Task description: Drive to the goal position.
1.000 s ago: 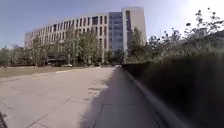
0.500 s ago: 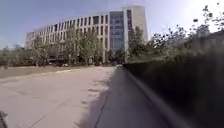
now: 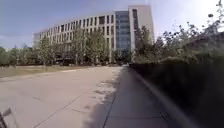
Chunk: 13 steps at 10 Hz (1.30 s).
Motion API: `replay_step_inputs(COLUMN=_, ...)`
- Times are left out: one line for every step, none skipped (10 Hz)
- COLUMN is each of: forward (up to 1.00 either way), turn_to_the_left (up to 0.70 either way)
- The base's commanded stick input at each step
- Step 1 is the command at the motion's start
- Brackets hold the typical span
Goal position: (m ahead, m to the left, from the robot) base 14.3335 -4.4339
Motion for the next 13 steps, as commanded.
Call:
replay_step_inputs(forward=0.45, turn_to_the_left=0.00)
replay_step_inputs(forward=0.45, turn_to_the_left=0.00)
replay_step_inputs(forward=0.45, turn_to_the_left=0.00)
replay_step_inputs(forward=0.45, turn_to_the_left=0.00)
replay_step_inputs(forward=0.45, turn_to_the_left=0.00)
replay_step_inputs(forward=0.45, turn_to_the_left=0.00)
replay_step_inputs(forward=0.45, turn_to_the_left=0.00)
replay_step_inputs(forward=0.45, turn_to_the_left=0.00)
replay_step_inputs(forward=0.45, turn_to_the_left=0.00)
replay_step_inputs(forward=0.45, turn_to_the_left=0.00)
replay_step_inputs(forward=0.45, turn_to_the_left=0.00)
replay_step_inputs(forward=0.45, turn_to_the_left=0.00)
replay_step_inputs(forward=0.45, turn_to_the_left=0.00)
